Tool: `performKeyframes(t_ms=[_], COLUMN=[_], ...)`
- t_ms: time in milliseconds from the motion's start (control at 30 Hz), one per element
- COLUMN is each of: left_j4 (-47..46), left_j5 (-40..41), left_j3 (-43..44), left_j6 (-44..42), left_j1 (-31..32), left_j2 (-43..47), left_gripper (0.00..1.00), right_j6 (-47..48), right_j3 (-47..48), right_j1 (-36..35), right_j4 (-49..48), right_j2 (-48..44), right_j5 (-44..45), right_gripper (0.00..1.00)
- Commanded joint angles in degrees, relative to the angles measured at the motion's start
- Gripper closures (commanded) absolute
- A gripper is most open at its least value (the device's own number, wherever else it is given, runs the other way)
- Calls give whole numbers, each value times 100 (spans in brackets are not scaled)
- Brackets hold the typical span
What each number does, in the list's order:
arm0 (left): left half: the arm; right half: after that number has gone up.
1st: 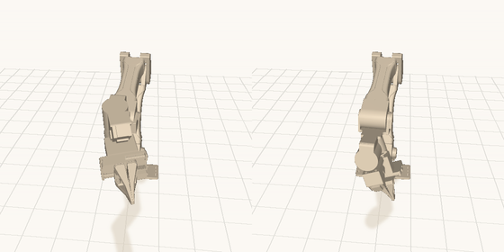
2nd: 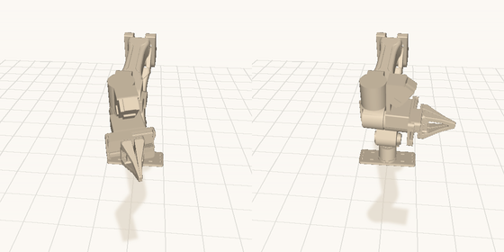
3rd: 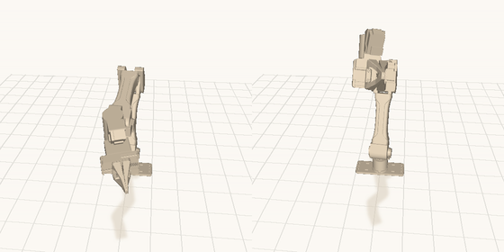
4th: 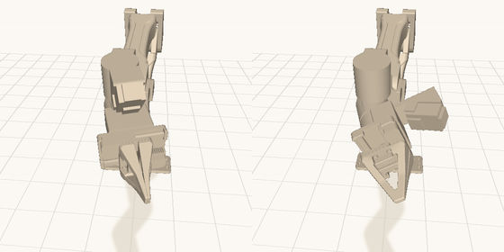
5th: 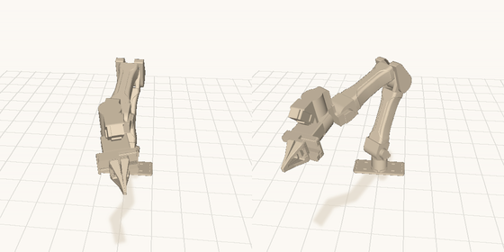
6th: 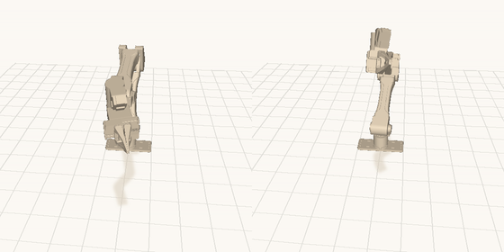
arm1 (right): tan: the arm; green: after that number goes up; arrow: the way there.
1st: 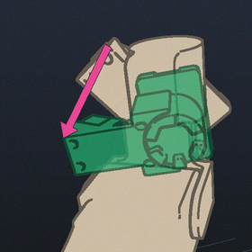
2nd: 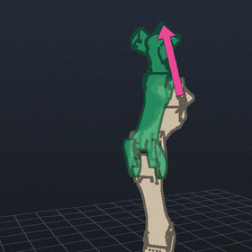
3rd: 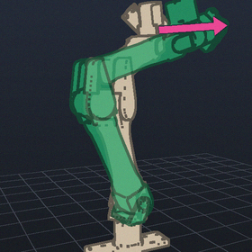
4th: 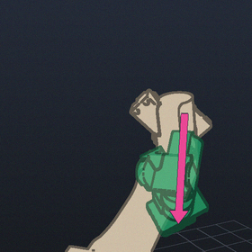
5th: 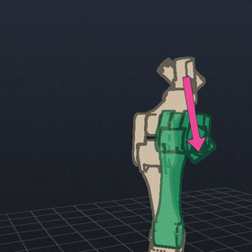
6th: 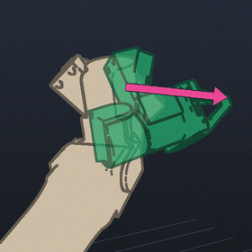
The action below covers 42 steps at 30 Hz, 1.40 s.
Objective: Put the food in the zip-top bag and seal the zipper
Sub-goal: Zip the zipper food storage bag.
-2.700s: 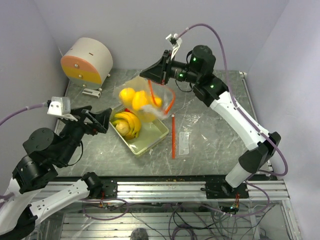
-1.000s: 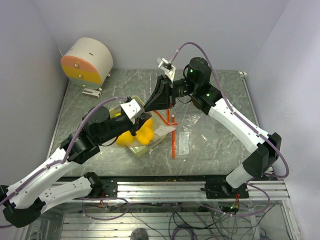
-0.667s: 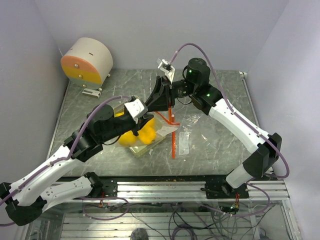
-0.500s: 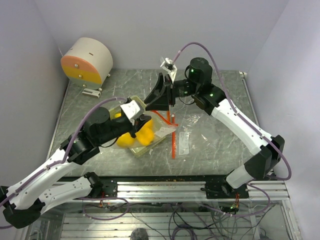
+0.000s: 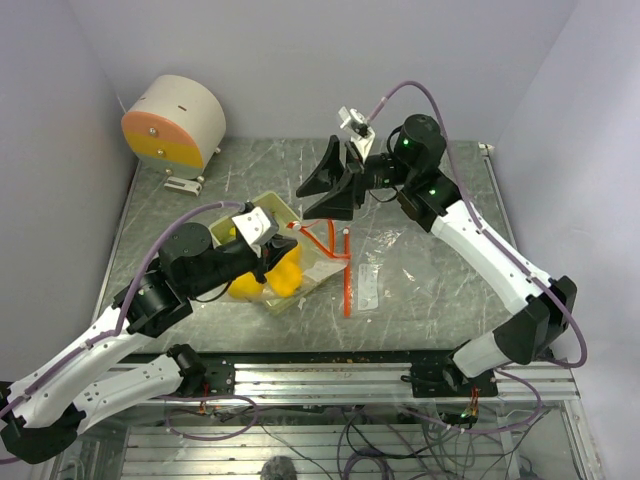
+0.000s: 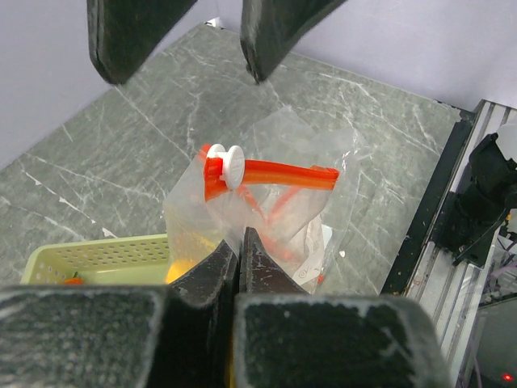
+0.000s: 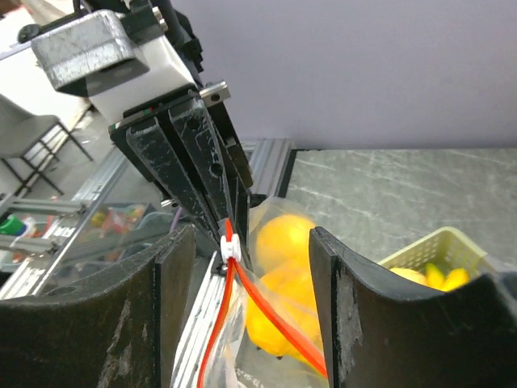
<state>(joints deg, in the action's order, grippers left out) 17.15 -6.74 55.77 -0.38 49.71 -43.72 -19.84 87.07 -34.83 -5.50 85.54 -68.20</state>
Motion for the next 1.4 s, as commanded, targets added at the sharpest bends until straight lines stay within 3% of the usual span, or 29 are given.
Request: performKeyframes(t_ms=[0, 67, 333, 633, 833, 867, 1033, 1133, 1233, 1367], left_j4=[-118, -87, -130, -119, -115, -129, -109, -107, -98, -58], left_j5=[-61, -57, -11, 21, 41, 46, 55, 93, 148, 220], left_j3=[39, 64, 20, 81, 98, 94, 118, 108, 74, 47], left_j6=[61, 54, 63, 73, 95, 101, 104, 112, 118, 109], left_j1=[15, 21, 21, 19, 14, 20, 17, 20, 19, 18], left_j2=[32, 42, 29, -43, -68, -74, -79, -54, 5, 96], left_gripper=[93, 93, 93, 93, 93, 93, 93, 93, 93, 93], right_j6=[-643, -599, -589, 2, 23, 50, 86, 216, 210, 429], right_j3=[-310, -485, -616, -396, -409, -408, -371, -340, -388, -382], right_j1=[18, 16, -27, -216, -228, -233, -231, -228, -227, -227], right_j4=[-861, -948, -966, -169, -152, -99, 18, 216, 209, 481], right_j2=[122, 54, -37, 42, -2, -8, 62, 93, 94, 102], right_j5=[-580, -566, -509, -57, 18, 38, 32, 44, 38, 98], right_gripper=[41, 37, 36, 42, 50, 52, 83, 86, 100, 100])
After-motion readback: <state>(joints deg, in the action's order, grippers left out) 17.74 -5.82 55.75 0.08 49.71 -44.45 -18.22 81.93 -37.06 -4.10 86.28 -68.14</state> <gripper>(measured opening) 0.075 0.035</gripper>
